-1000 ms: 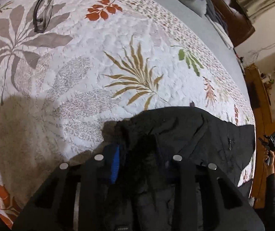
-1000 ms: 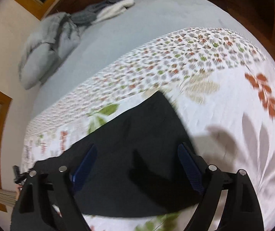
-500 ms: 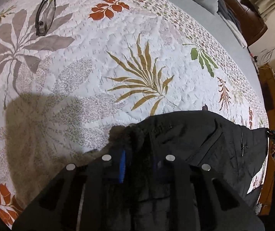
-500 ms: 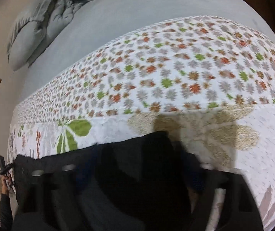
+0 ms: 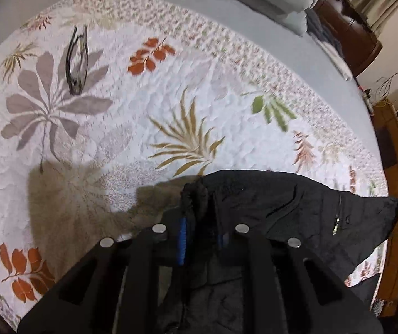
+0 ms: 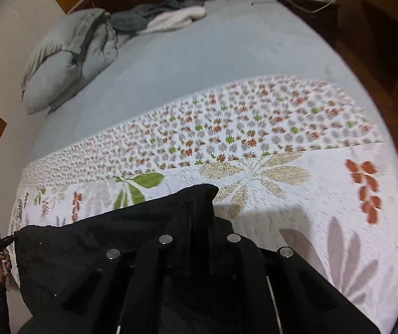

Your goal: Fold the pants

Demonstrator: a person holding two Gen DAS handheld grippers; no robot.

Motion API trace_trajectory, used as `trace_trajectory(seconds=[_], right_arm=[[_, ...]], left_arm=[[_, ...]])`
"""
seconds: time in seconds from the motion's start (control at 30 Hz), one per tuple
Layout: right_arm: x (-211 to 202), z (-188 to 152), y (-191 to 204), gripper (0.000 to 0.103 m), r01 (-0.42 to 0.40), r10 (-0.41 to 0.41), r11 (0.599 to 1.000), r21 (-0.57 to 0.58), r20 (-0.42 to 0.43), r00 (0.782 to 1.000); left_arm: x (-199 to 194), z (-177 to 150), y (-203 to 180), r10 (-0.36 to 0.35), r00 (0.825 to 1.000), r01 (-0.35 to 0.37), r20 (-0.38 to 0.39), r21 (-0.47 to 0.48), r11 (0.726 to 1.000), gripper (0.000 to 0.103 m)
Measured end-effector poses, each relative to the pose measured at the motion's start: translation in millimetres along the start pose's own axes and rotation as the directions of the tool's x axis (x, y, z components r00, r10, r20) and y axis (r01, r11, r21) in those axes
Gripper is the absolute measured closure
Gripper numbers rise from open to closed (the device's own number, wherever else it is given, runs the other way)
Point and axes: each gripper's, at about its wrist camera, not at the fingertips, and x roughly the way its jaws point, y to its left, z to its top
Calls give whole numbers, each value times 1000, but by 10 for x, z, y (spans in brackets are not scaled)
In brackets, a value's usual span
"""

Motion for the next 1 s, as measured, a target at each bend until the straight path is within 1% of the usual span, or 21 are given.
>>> trace_trajectory(seconds=[0.07,0.13,0.27,0.47,0.63,0.73,0.87,0.93,1.0], right_arm=[[-239,-92,2,96,16,-17,1000,5,24,1000],[-453,-191,-19,96,14,-15,1000,15,48,999],[-899,-454,-35,96,31,-34,999,25,97,995],[-1467,-916,8,96,37,-41,999,25,167,985],[-1849,-1349,54,96,44,-47,999,18,221,974],[-2058,-1702,45,96,44,-47,999,17,247,968],[-2246,-2097,-9,96,55,-59,998,22,273,960],[-2337,-2314,-47,96,48,-54,998,28,286,957],[-2394,-2504,-60,96,60,-63,998,18,297,953]], left_arm=[[-119,-12,-54,-14,1000,14,16,4,1000,89],[-285,-31,-101,-34,999,33,35,11,999,89],[-609,-95,-209,-69,995,66,72,36,997,90],[-1124,-322,-315,-119,986,111,120,75,991,90],[-1430,-593,-316,-149,978,137,145,90,986,90],[-1574,-798,-250,-180,970,170,164,77,982,90],[-1710,-1114,-122,-211,960,204,183,55,977,90],[-1767,-1263,-59,-226,956,221,187,48,974,90],[-1822,-1446,25,-244,950,242,194,35,970,90]])
